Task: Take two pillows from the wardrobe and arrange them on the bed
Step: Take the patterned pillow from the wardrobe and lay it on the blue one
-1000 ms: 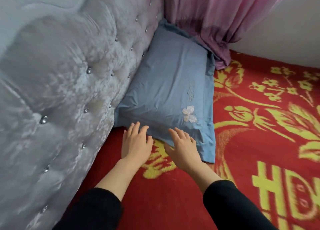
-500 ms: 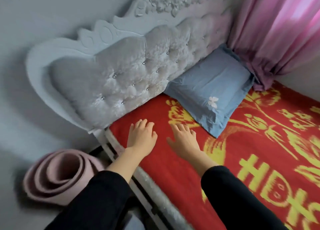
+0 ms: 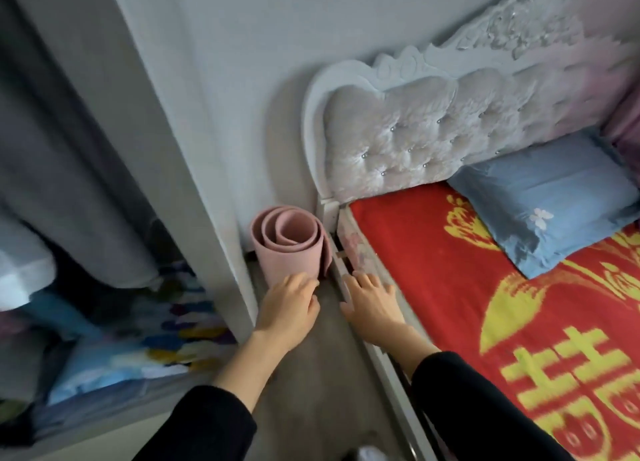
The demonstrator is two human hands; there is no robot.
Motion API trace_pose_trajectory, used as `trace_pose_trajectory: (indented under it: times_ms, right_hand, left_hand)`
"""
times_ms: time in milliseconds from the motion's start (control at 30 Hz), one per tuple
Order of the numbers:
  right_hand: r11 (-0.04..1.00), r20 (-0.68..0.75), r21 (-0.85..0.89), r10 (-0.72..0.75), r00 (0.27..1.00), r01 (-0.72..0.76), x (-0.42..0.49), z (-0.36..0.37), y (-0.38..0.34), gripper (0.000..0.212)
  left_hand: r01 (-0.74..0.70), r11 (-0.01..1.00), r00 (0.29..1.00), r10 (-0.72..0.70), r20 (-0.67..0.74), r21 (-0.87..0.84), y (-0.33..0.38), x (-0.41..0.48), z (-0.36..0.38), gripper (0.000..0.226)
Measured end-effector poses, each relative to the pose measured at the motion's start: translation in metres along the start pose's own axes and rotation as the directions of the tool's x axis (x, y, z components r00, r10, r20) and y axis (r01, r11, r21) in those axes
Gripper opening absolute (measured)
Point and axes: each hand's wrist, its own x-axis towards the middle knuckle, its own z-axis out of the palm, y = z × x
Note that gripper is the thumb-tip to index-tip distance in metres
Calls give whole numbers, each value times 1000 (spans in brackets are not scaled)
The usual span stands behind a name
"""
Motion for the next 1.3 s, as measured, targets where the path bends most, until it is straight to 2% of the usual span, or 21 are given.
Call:
trace_pose_trajectory:
  times_ms: [200,300,467,633,767,900,1133,1300]
  right_hand:
    - [998,64,-6,-56,996,56,-38,52,-154,43]
    - [994,101,-1,-110,989,111,-38,73,-219,46]
    - [989,141,9,-146,979,146,-4,114,-301,51]
    - [985,195,30,-172,966,170,57,177,-359,52]
    - [982,227,46,-191,955,185,107,245,-383,55]
    - [987,242,73,-155,958,141,147,319,-387,58]
    - [996,230,78,-50,972,33,213,467,-373,55]
    - [996,122,76,-53,991,44,273,568,-359,53]
  left_hand:
    - [133,991,988,-133,80,10,-108,-113,-29,31]
    - [200,980,972,-200,121,16,-162,-150,-41,33]
    - [308,951,941,-307,146,12,-255,-175,-50,33]
    - [387,921,906,-388,166,41,-352,-177,-29,30]
    - [477,879,870,-468,153,-24,-429,-179,15,30]
    - [518,855,847,-509,151,-22,-495,-182,72,32]
    - [410,909,890,-418,182,82,-594,-152,204,30]
    - [321,944,937,-328,123,72,-662,-109,303,35]
